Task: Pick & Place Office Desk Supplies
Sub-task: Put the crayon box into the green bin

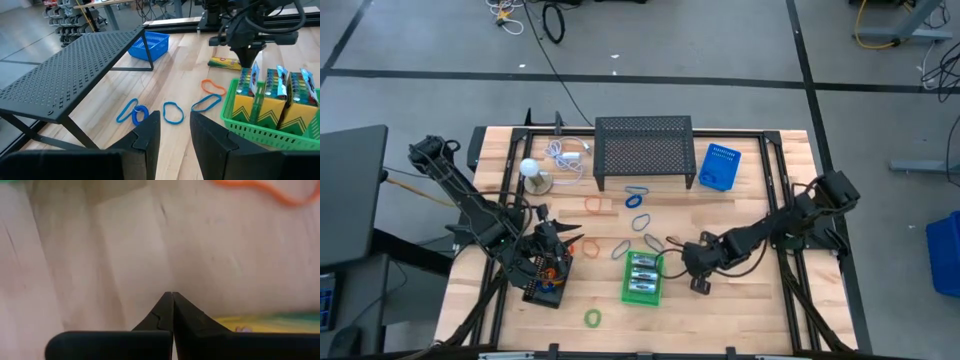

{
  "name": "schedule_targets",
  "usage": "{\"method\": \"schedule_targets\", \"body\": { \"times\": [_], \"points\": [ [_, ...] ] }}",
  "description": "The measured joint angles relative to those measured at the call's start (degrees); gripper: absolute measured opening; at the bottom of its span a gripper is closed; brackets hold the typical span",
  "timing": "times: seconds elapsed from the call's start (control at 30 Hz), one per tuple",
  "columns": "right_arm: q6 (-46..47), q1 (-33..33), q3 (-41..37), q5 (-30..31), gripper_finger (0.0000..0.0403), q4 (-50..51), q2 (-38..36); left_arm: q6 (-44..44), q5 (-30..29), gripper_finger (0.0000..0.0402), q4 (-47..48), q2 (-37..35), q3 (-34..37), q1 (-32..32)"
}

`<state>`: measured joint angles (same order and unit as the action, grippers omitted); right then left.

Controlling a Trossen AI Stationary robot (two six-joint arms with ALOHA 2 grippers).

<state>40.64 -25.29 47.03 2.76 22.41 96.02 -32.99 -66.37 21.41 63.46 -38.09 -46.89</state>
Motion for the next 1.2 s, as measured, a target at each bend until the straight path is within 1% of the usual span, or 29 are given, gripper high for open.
{"method": "schedule_targets", "body": {
  "times": [0.3, 0.57, 0.97, 1.1, 1.2],
  "points": [
    [8.4, -3.3, 0.1, 0.5, 0.0000, 6.7, -0.1, 0.0, 0.0, 0.0115, 0.0, 0.0, 0.0, 0.0],
    [12.3, -4.3, 0.1, 2.2, 0.0000, 10.1, -0.1, 0.0, 0.0, 0.0115, 0.0, 0.0, 0.0, 0.0],
    [15.9, -4.3, 0.1, 6.4, 0.0000, 20.1, 0.0, -0.2, 0.0, 0.0115, 0.0, 0.0, 0.0, 0.0],
    [16.1, -4.3, 0.0, 8.5, 0.0000, 24.1, 0.1, -0.2, 0.0, 0.0115, 0.0, 0.0, 0.0, 0.0],
    [15.4, -5.0, -0.4, 11.4, 0.0000, 26.6, -1.0, -0.2, 0.1, 0.0115, 0.0, 0.0, 0.0, 0.0]
  ]
}}
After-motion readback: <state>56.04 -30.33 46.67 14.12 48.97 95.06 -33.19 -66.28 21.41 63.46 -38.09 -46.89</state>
